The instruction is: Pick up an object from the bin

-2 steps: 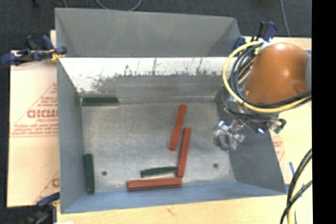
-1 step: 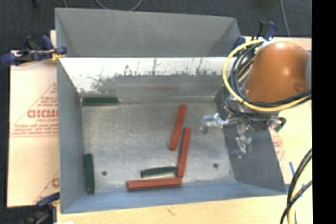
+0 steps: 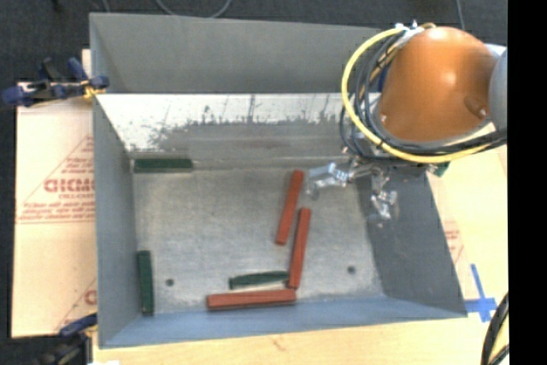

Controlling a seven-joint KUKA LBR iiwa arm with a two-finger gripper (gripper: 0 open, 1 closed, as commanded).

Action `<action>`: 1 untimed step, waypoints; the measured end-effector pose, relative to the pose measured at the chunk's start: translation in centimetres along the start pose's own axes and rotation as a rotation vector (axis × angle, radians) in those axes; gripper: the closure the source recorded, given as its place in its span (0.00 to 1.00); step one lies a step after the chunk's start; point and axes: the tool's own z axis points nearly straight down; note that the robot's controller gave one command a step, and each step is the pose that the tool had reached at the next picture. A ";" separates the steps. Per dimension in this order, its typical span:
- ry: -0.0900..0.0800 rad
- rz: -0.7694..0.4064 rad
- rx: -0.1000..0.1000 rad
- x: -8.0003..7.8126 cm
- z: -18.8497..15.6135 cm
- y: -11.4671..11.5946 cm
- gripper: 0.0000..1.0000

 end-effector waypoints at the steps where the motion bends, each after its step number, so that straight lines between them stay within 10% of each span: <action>1: 0.000 -0.218 -0.005 -5.5 2.3 -2.1 0.00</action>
Offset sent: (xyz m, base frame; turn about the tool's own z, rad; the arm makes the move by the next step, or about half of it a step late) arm 0.0442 0.0366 -0.0222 -0.2171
